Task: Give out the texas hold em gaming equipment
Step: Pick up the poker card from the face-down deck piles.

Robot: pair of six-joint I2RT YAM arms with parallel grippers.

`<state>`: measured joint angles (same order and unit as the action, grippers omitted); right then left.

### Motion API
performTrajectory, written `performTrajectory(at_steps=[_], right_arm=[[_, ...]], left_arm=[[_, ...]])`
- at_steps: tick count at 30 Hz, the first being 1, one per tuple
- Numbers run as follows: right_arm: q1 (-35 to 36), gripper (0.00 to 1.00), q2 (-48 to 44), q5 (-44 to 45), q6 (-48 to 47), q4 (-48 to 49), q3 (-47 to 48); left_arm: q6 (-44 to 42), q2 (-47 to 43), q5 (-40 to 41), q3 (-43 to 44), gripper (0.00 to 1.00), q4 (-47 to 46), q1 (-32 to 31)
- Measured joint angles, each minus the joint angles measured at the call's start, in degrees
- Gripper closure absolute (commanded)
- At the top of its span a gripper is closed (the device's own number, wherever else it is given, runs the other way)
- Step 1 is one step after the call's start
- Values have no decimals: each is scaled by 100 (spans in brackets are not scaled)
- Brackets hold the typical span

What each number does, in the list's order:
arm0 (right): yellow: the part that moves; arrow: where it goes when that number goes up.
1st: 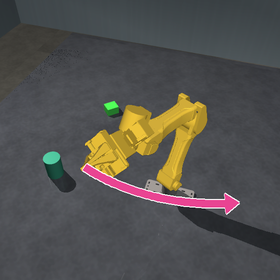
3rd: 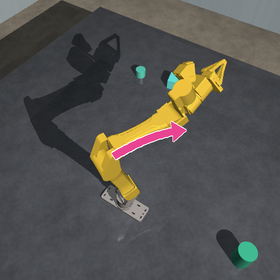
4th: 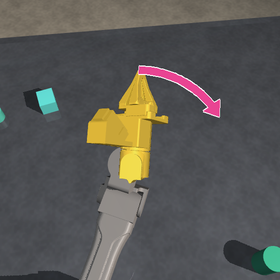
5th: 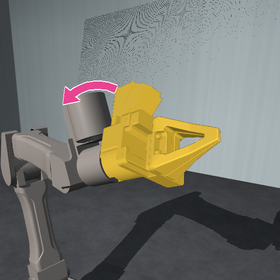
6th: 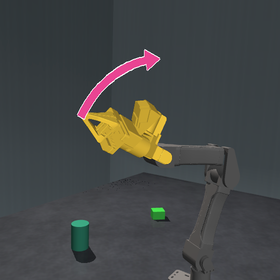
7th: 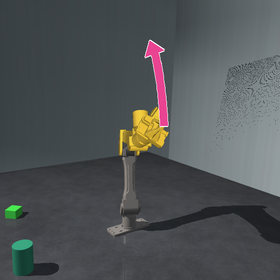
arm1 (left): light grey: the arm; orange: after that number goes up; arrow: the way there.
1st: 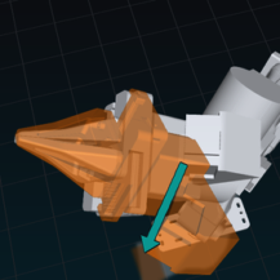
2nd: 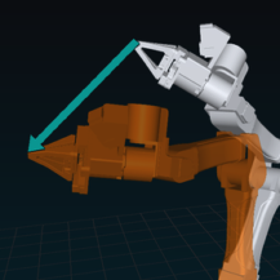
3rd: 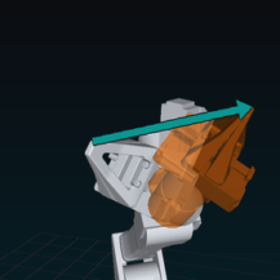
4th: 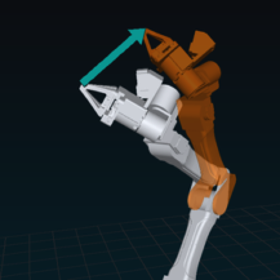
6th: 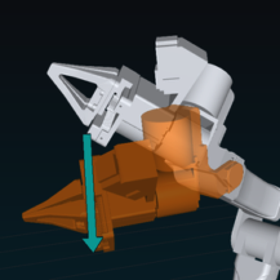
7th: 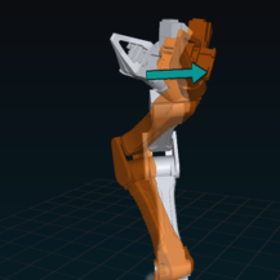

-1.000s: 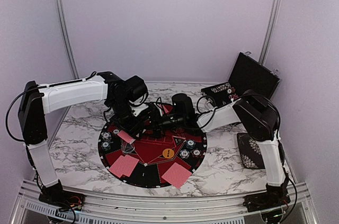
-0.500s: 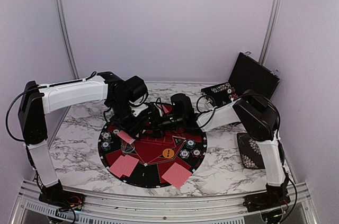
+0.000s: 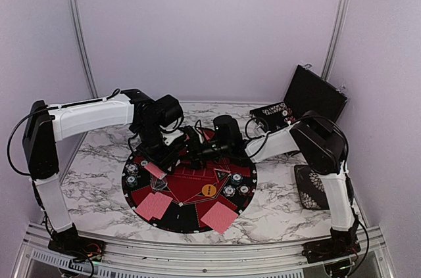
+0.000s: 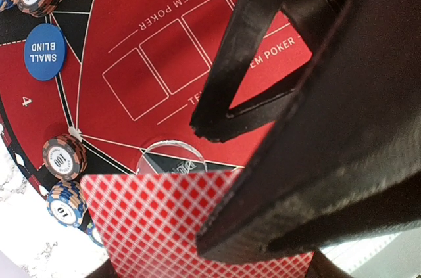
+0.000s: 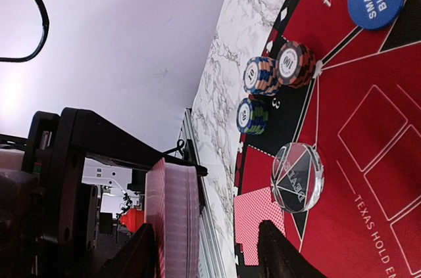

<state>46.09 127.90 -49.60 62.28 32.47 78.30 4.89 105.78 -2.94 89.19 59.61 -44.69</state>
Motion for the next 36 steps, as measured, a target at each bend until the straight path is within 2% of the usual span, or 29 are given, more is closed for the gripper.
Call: performTrajectory(at_steps=[36], right_arm=[[-107,51,-452,129,52,114,-557]], left_arm=[[0,-4,-2,0,54,2,61]])
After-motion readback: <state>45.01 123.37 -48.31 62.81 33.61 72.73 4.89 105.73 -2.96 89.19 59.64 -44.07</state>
